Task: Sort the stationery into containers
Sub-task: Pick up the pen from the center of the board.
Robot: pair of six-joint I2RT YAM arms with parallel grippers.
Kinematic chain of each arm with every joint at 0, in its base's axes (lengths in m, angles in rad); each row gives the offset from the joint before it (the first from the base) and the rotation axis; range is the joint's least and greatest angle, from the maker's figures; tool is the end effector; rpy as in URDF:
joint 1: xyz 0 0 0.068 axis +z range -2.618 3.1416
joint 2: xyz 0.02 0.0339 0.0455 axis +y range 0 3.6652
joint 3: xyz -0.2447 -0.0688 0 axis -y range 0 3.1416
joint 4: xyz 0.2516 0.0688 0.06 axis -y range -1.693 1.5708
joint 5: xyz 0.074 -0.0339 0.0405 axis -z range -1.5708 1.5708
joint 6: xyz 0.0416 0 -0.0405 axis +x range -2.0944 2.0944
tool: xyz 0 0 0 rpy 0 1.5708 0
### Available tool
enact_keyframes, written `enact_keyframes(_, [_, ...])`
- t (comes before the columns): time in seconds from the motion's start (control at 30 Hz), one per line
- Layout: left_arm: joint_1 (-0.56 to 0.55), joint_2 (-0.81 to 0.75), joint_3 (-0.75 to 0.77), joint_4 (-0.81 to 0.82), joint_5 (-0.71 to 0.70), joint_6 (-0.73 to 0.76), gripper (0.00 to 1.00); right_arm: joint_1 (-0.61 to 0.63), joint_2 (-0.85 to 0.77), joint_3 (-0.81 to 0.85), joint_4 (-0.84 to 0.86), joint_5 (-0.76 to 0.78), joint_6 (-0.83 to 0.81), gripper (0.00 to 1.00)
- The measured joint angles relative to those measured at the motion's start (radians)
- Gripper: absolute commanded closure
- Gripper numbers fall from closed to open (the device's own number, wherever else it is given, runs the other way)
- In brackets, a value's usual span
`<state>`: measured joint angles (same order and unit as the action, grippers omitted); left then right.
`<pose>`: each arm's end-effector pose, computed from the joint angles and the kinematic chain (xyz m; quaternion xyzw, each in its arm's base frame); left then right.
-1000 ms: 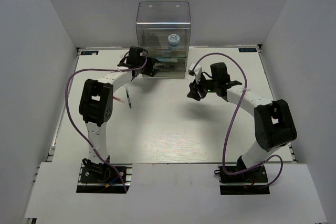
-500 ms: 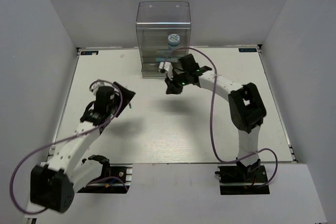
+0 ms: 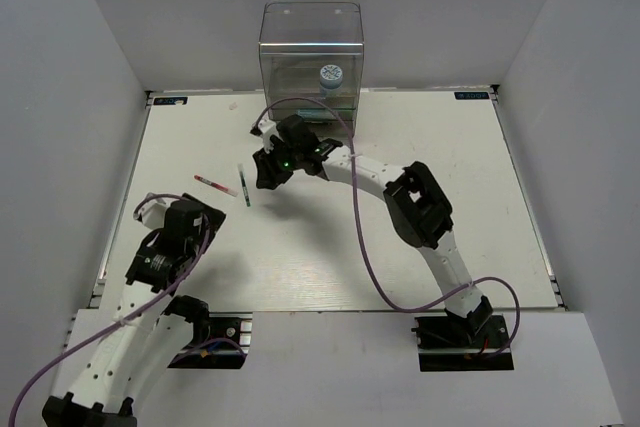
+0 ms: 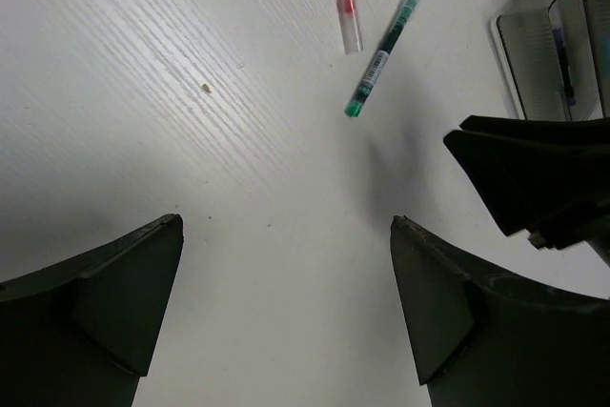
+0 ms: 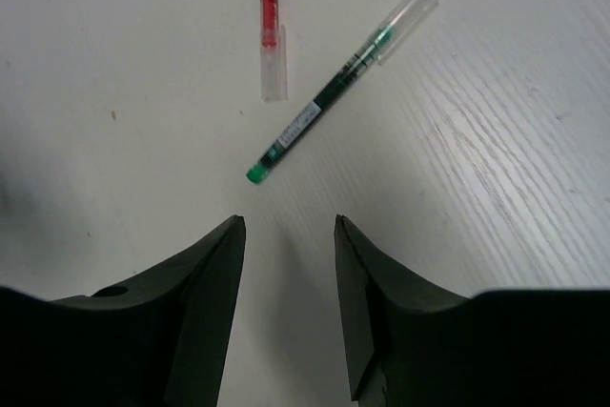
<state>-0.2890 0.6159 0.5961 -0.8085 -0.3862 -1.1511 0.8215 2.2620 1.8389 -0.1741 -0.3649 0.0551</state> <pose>0.1474 -0.0275 0.2270 -0.4454 0.8018 -0.1003 0.3856 0.3456 0.3933 0.1900 -0.4037 0.7744 0.3404 0.3485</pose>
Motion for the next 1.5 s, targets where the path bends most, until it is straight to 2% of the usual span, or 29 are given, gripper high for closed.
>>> enact_keyframes(0.23, [0.000,-0.104,0.009,-0.109,-0.048,-0.029,0.00,0.075,0.132,0.099,0.110,0.133,0.112,0.50])
enact_keyframes(0.7, [-0.002,-0.107,0.009,-0.148,-0.052,-0.035,0.00,0.122,0.244,0.181,0.244,0.446,0.133,0.52])
enact_keyframes(1.2, [-0.002,-0.076,0.015,-0.133,-0.051,-0.030,0.00,0.135,0.280,0.191,0.259,0.495,0.105,0.54])
enact_keyframes(1.5, [-0.002,-0.076,0.026,-0.144,-0.050,-0.060,0.00,0.156,0.252,0.084,0.339,0.528,0.006,0.60])
